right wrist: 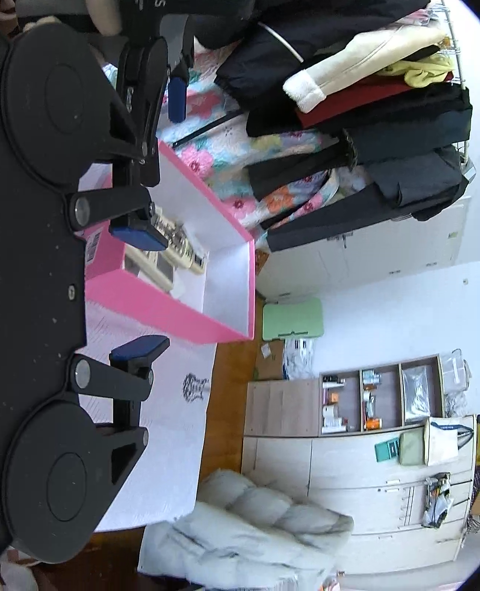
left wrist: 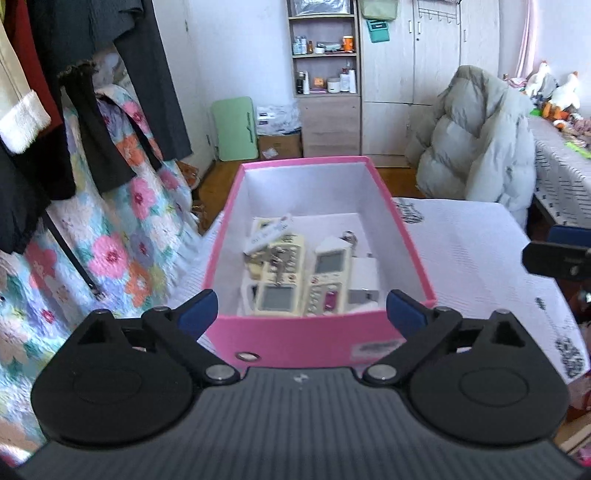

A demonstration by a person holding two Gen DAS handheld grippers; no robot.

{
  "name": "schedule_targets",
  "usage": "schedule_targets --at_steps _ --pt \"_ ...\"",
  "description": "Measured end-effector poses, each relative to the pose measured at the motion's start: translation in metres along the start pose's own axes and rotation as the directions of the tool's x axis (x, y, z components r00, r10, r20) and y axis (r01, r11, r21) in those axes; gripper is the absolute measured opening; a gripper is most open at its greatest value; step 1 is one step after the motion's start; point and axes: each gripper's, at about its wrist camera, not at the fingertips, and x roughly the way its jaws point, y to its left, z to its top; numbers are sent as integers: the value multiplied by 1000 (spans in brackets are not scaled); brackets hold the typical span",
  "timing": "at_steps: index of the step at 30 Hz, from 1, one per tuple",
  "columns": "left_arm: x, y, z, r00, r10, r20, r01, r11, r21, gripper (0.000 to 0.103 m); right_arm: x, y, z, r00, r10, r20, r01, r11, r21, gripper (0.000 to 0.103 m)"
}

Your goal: Organize rigid objects

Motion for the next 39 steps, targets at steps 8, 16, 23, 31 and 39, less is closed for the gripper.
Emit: schedule_targets --at_steps 8,16,23,31,39 --pt "-14 -13 -14 1000 15 -22 -15 1000 1 102 -13 -1 -14 997 -70 -29 70 997 -13 84" --pt "-12 -16 -22 997 13 -81 -15 1000 -21 102 -32 -9 -19 991 -135 5 135 991 24 100" --pt "-12 -20 -22 996 -6 -94 3 999 -35 102 -38 -20 -22 993 -117 6 117 991 69 101" --pt "-13 -26 -22 997 27 -77 -29 999 -23 102 -37 -31 -27 995 -95 8 94 990 107 102" --pt "-11 -27 -26 996 49 -76 -51 998 -33 102 -21 -18 -27 967 -239 -84 239 971 -10 103"
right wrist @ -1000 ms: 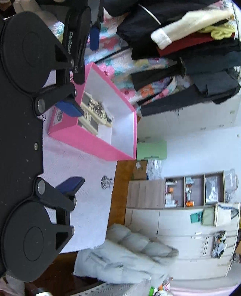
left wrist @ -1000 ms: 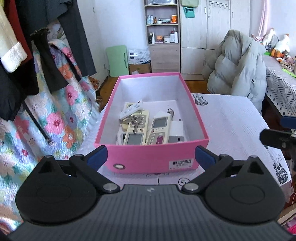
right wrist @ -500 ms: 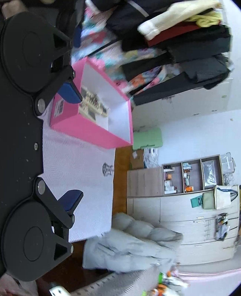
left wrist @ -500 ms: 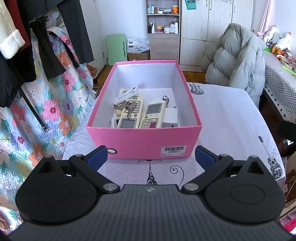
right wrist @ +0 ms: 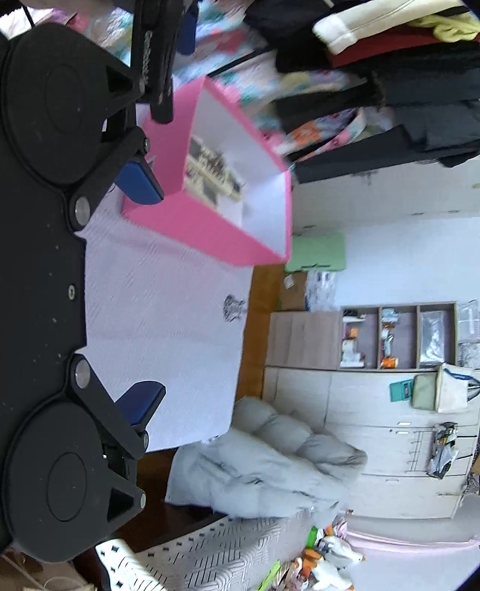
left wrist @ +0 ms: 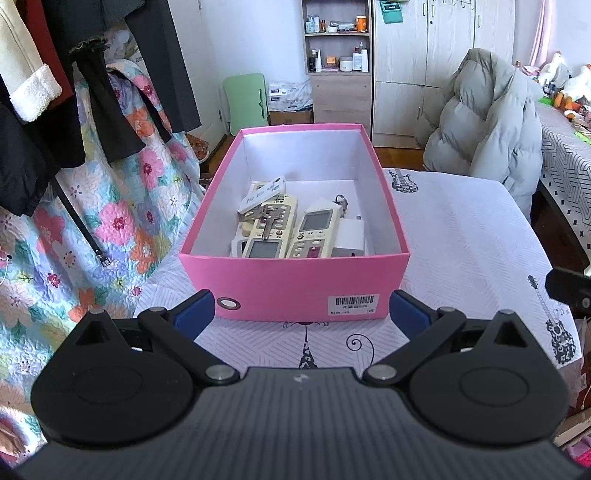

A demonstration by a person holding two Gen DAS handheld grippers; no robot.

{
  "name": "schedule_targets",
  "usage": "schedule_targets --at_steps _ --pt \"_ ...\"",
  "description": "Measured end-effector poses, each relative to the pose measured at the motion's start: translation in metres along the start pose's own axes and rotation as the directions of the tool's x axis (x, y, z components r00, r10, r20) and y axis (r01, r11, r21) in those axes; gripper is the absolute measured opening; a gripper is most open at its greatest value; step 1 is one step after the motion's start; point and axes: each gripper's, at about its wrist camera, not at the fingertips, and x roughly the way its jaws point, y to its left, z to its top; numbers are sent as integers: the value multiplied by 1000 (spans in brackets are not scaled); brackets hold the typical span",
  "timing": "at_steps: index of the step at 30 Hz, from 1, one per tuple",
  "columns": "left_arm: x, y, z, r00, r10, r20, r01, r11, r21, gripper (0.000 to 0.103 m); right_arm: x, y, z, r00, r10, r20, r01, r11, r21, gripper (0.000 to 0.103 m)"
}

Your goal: Organize rigid objects

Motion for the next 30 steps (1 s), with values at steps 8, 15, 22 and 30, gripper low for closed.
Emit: schedule_targets --at_steps 8,15,22,30 --pt "-8 0 -2 1000 -11 8 11 1000 -2 102 0 -3 -1 998 -64 -27 64 998 9 103" --pt "-9 4 -3 999 -13 32 14 999 -30 102 0 -5 0 996 -80 -28 81 996 22 103" --pt "-2 5 -6 999 17 28 -16 999 -35 103 3 -4 1 990 -135 -49 137 990 28 103" --pt "12 2 -9 999 39 -13 -39 999 -23 103 8 -4 1 986 -149 -71 152 987 44 103"
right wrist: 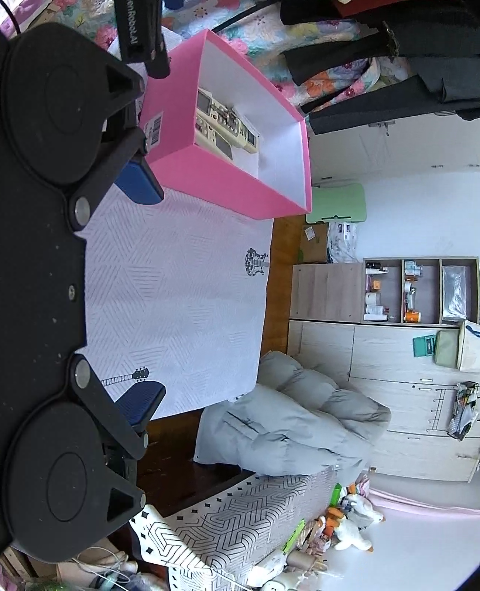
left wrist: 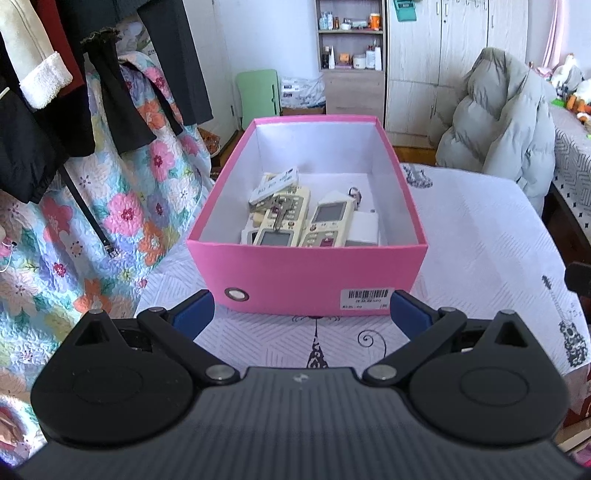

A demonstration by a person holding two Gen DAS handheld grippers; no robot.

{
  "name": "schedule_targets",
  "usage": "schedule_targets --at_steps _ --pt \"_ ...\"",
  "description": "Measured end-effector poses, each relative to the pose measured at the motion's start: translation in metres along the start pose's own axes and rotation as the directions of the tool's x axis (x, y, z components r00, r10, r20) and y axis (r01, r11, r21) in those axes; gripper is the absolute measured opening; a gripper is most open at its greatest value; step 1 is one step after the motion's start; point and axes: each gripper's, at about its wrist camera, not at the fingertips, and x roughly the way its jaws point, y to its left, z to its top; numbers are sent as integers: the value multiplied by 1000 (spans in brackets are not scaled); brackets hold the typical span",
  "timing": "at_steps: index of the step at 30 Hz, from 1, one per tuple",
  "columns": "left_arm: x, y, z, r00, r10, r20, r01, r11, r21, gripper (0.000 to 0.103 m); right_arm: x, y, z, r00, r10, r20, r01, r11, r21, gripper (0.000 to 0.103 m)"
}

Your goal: Organize rigid objects

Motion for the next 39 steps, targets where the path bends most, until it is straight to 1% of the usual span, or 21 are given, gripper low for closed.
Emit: schedule_targets --at_steps 9,13,19,20,22,23,28,30,34,39 --pt "6 4 -1 1000 -12 -4 12 1000 -14 103 6 5 1 1000 6 -14 -6 1000 0 103" --pt "6 3 -2 1000 -7 1 7 1000 4 103 6 7 1 1000 -14 -16 14 1000 -2 103" --pt "6 2 -3 1000 -12 3 12 1000 6 103 6 9 1 1000 -4 -24 3 1000 -9 103" --pt "5 2 -4 1000 2 15 -2 1000 7 103 6 9 1 1000 -4 -27 4 1000 -9 103" --pt "2 0 -5 997 53 54 -54 998 14 103 7 10 1 999 -13 -35 13 1000 -10 103" --pt "2 -1 -6 997 60 57 -61 998 17 103 7 9 1 999 -18 -37 17 1000 -11 103" --pt "2 0 -5 998 46 47 -47 999 20 103 9 10 0 999 -5 -50 4 1000 -9 103" --pt "3 0 -5 999 33 40 -33 999 16 103 9 9 1 999 -11 -52 11 1000 -14 103" --pt "5 -2 -5 998 43 43 -44 999 24 103 10 6 1 998 -11 -55 10 1000 -8 103" --pt "6 -2 -5 998 38 42 -40 999 29 103 12 5 2 998 -14 -62 14 1000 -5 103"
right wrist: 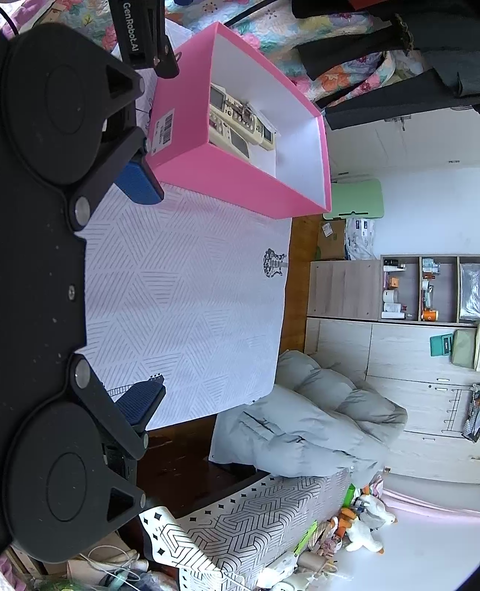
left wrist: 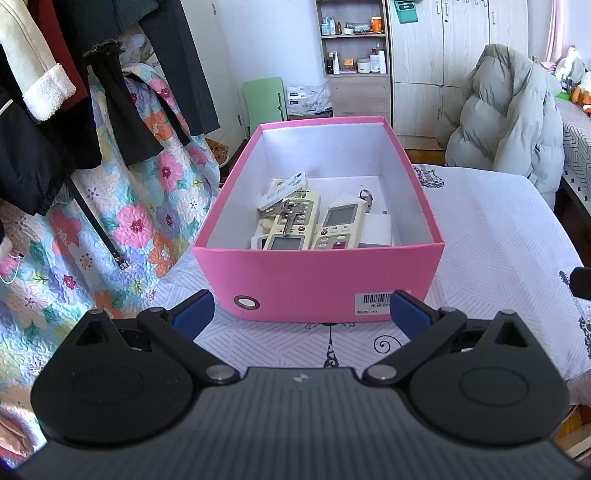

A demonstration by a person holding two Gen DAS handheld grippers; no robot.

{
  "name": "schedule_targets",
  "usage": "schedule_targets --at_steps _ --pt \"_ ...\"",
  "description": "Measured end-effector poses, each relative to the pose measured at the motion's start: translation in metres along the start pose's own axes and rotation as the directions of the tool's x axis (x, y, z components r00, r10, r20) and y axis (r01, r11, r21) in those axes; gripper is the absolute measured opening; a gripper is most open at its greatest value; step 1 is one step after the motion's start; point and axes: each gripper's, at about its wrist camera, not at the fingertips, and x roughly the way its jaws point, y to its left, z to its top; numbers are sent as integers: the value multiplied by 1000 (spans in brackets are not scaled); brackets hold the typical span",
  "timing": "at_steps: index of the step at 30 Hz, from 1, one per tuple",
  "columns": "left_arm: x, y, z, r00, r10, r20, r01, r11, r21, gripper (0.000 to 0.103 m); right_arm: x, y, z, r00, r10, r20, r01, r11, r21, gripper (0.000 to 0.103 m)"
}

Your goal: Organize rigid objects

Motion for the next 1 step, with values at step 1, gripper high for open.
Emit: schedule_targets --at_steps 1 --pt "0 0 0 1000 -1 0 1 1000 1 103 0 0 0 1000 0 -1 0 1000 1 103"
